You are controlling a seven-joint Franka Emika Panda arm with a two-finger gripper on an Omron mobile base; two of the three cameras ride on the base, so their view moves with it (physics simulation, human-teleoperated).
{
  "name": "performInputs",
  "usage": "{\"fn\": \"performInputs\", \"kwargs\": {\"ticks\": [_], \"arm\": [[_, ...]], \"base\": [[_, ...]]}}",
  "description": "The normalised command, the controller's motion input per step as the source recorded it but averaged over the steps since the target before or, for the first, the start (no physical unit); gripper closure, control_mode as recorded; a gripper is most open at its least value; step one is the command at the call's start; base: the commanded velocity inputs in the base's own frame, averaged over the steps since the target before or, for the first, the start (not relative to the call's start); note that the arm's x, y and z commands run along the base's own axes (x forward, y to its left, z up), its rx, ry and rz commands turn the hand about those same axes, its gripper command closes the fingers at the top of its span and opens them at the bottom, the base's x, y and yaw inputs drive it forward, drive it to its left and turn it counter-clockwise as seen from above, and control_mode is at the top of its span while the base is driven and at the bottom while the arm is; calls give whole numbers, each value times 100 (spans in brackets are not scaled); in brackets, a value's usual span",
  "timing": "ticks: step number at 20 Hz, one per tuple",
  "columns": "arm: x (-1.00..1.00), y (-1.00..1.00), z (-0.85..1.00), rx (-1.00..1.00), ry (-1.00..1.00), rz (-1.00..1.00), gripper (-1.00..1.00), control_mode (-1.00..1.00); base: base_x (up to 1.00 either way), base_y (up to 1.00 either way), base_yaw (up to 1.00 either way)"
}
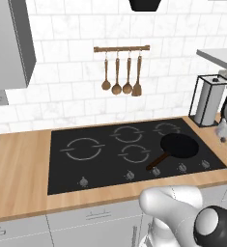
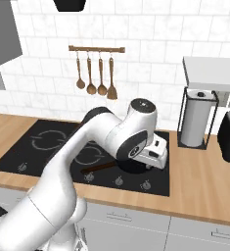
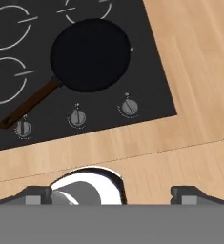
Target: Turn off the front right burner of the stove.
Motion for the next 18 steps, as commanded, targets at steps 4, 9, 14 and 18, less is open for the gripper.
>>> {"fn": "performInputs", "kwargs": {"ticks": [4,9,14,18], "arm": [[-28,-88,-81,-9,-5,21,-100,-100],[18,-17,-80,-17,-3,30,-100,-100],[49,9,-28,0,0,6,-100,-100],[48,18,-1,0,0,0,-100,-100]], "base": [[0,0,0],[0,0,0],[0,0,0],[0,0,0]]}}
